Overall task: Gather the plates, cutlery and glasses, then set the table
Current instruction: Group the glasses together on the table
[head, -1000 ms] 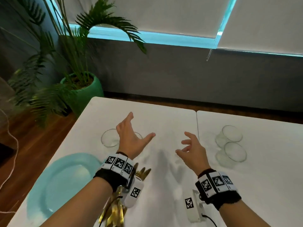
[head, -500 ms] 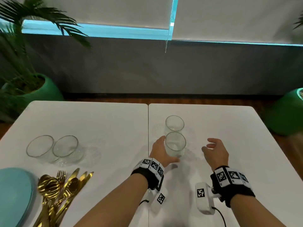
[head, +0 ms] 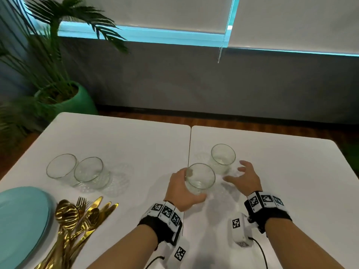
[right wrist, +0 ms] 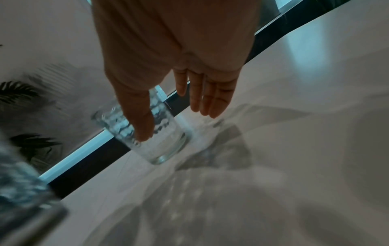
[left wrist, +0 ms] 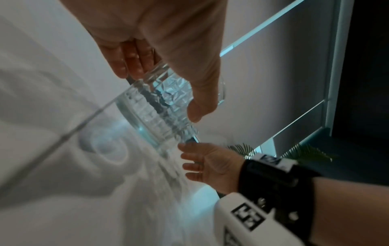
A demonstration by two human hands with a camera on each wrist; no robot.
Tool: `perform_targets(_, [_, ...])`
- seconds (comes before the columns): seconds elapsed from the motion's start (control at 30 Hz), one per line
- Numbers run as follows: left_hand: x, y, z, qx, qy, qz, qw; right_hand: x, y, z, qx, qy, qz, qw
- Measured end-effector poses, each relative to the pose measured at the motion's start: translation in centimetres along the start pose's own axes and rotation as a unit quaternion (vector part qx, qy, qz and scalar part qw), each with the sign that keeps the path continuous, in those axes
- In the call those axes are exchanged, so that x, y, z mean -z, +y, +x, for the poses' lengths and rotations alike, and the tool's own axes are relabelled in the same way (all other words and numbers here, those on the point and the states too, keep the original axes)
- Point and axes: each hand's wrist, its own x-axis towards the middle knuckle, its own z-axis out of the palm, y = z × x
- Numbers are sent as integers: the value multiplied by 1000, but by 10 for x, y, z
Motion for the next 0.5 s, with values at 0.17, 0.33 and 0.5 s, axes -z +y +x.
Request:
perform_targets(0.17, [67,-2,-3,-19,66,-20,997,-39,-18,12,33,11,18,999])
perform_targets(0.33, [119,-8,-4,-41,140,-37,989,-56,-20,17,24,88,18,996])
perform_targets(0.5, [162,-13,-6,-49,180,-44,981,-71,-41,4,22,101,17,994])
